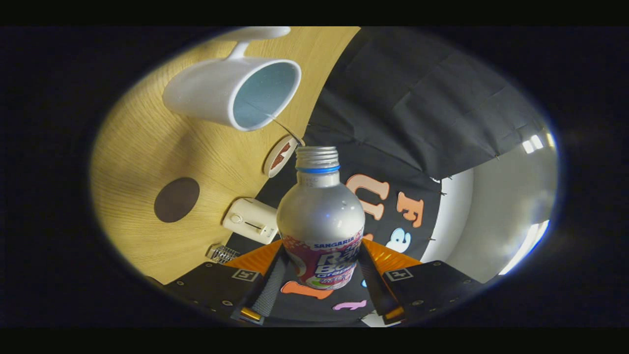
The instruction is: Take the bottle from table, then pour the juice into the cup, finally place the bottle on the coaster
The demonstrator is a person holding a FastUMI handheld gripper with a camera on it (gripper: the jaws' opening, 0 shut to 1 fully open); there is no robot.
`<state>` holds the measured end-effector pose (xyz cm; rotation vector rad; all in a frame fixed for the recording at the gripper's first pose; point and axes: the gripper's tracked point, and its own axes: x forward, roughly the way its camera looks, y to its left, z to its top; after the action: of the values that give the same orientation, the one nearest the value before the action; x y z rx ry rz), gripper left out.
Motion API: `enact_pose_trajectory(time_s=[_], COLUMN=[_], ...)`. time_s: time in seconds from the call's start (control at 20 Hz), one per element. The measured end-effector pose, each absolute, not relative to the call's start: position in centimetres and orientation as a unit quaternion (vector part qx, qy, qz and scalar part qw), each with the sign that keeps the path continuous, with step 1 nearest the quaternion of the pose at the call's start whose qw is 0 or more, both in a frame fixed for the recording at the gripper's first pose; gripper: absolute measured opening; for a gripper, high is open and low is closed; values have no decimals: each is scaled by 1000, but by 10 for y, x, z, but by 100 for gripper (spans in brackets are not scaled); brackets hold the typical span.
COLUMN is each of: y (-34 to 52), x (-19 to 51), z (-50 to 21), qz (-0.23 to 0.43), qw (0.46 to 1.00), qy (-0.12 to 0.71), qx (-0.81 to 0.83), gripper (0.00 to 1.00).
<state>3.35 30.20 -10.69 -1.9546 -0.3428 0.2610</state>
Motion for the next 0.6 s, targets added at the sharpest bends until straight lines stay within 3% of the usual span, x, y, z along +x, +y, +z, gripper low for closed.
enact_pose_trajectory(time_s=[0.6], y=[307], x=[34], z=[-102], qz=[116], qw=[517], qy=[-154], qx=[-834], gripper=[77])
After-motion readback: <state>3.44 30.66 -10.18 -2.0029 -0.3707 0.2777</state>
